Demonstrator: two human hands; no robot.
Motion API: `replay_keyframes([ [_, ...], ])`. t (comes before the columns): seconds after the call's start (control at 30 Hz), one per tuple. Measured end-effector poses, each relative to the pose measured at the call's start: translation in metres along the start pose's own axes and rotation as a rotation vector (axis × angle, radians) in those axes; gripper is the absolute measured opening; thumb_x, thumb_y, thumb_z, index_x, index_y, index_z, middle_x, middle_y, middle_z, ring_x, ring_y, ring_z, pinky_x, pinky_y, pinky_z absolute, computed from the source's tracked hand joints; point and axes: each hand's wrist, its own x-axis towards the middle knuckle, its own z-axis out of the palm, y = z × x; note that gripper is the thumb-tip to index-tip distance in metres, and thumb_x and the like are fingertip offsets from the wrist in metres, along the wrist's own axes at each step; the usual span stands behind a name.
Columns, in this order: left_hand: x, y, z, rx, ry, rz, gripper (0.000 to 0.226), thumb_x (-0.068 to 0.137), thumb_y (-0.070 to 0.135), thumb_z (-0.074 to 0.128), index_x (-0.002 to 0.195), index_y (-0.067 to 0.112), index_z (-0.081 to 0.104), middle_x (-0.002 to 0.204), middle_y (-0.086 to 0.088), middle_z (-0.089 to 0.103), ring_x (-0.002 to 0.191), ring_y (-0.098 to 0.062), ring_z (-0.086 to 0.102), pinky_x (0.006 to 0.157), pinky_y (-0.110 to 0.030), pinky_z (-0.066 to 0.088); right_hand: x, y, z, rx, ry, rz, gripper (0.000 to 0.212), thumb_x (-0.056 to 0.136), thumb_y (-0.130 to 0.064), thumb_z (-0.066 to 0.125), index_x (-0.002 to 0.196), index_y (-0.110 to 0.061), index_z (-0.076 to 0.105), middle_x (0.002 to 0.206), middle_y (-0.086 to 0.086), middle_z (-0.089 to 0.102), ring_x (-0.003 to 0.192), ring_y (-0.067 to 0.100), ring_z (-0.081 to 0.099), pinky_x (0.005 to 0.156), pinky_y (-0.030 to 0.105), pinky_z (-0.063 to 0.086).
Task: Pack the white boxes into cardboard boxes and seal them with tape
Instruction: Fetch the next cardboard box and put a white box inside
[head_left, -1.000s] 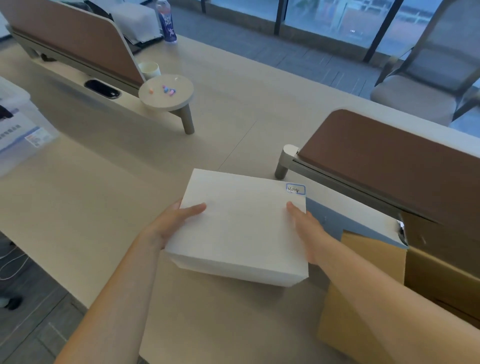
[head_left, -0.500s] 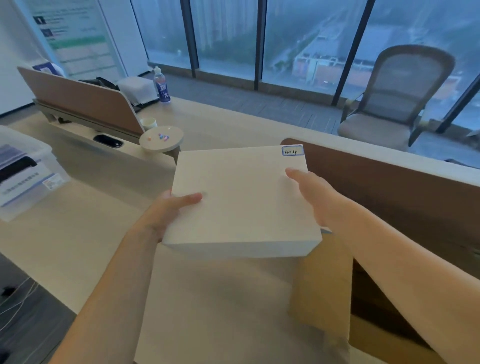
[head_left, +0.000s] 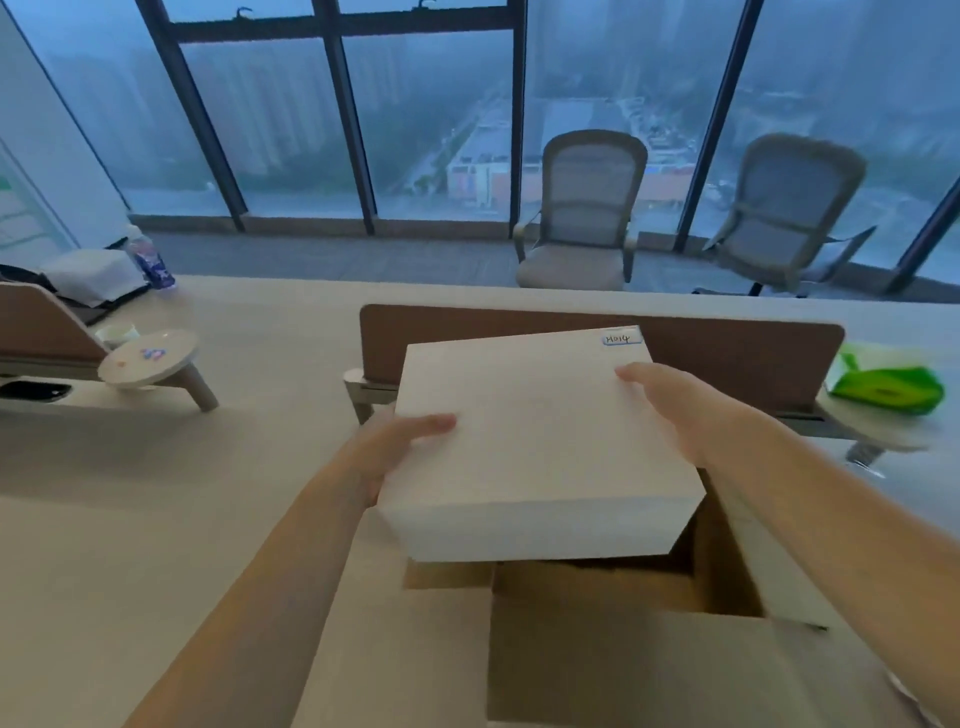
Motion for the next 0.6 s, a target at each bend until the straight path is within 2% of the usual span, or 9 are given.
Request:
replay_keyframes([
  [0.03, 0.003, -0.004, 0.016, 0.016, 0.000, -0.017, 0.070, 0.065, 0.022, 0.090, 0.129, 0.014, 0.063, 0.118, -0.014, 0.072, 0.104, -0.039, 0.071, 0.095, -0.057, 0.053, 0.000, 0.008, -0.016, 0.003, 0.014, 0.003, 0.020, 0.096, -0.038, 0.057, 0.089, -0.019, 0.058, 0.094, 0.009, 0.067, 0.084, 0.027, 0.064, 0.064, 0.035, 0.046],
  [0.1, 0.011, -0.011, 0.045, 0.053, 0.002, -0.042, 0.062, 0.071, 0.021, 0.087, 0.127, 0.017, 0.062, 0.114, -0.012, 0.074, 0.102, -0.037, 0.072, 0.093, -0.057, 0.054, 0.003, 0.026, -0.042, 0.042, 0.015, 0.034, 0.025, 0.092, -0.041, 0.060, 0.102, -0.019, 0.065, 0.101, 0.009, 0.071, 0.090, 0.028, 0.068, 0.075, 0.036, 0.052],
  [0.17, 0.016, -0.019, 0.070, 0.060, -0.003, -0.062, 0.048, 0.079, 0.017, 0.081, 0.123, 0.018, 0.063, 0.109, -0.011, 0.076, 0.097, -0.035, 0.073, 0.083, -0.050, 0.059, 0.016, 0.048, -0.066, 0.072, 0.033, 0.034, 0.046, 0.076, -0.050, 0.069, 0.113, -0.023, 0.067, 0.112, 0.006, 0.071, 0.100, 0.029, 0.068, 0.094, 0.043, 0.050],
  [0.23, 0.019, -0.023, 0.090, 0.055, -0.012, -0.078, 0.031, 0.086, 0.011, 0.074, 0.116, 0.018, 0.064, 0.103, -0.010, 0.077, 0.093, -0.033, 0.075, 0.071, -0.042, 0.061, 0.039, 0.072, -0.088, 0.098, 0.043, 0.051, 0.070, 0.054, -0.058, 0.073, 0.117, -0.027, 0.066, 0.119, 0.003, 0.068, 0.109, 0.028, 0.064, 0.103, 0.047, 0.045],
  [0.27, 0.021, -0.025, 0.097, 0.056, -0.010, -0.088, 0.028, 0.088, 0.009, 0.072, 0.113, 0.018, 0.065, 0.102, -0.010, 0.077, 0.092, -0.032, 0.075, 0.069, -0.040, 0.062, 0.045, 0.080, -0.094, 0.102, 0.033, 0.068, 0.073, 0.053, -0.060, 0.072, 0.118, -0.028, 0.065, 0.120, 0.003, 0.067, 0.111, 0.029, 0.062, 0.105, 0.047, 0.042],
  [0.37, 0.031, -0.033, 0.108, 0.065, -0.033, -0.098, 0.036, 0.087, 0.009, 0.073, 0.121, 0.016, 0.063, 0.107, -0.012, 0.076, 0.096, -0.035, 0.074, 0.077, -0.046, 0.061, 0.047, 0.090, -0.102, 0.078, 0.026, 0.125, 0.067, 0.063, -0.061, 0.065, 0.121, -0.027, 0.063, 0.120, 0.005, 0.066, 0.111, 0.029, 0.062, 0.107, 0.046, 0.041],
  [0.5, 0.045, -0.046, 0.112, 0.047, -0.012, -0.129, 0.039, 0.086, 0.011, 0.075, 0.121, 0.022, 0.061, 0.108, -0.011, 0.076, 0.095, -0.036, 0.074, 0.077, -0.047, 0.060, 0.063, 0.101, -0.111, 0.079, 0.032, 0.180, 0.077, 0.057, -0.064, 0.067, 0.123, -0.025, 0.062, 0.126, 0.005, 0.064, 0.113, 0.029, 0.062, 0.107, 0.046, 0.041],
  [0.6, 0.052, -0.056, 0.111, 0.041, -0.009, -0.194, 0.043, 0.084, 0.015, 0.078, 0.124, 0.019, 0.062, 0.109, -0.013, 0.075, 0.097, -0.036, 0.073, 0.081, -0.047, 0.059, 0.053, 0.092, -0.101, 0.049, 0.029, 0.176, 0.047, 0.084, -0.055, 0.060, 0.115, -0.020, 0.064, 0.112, 0.007, 0.069, 0.100, 0.028, 0.066, 0.095, 0.039, 0.048],
])
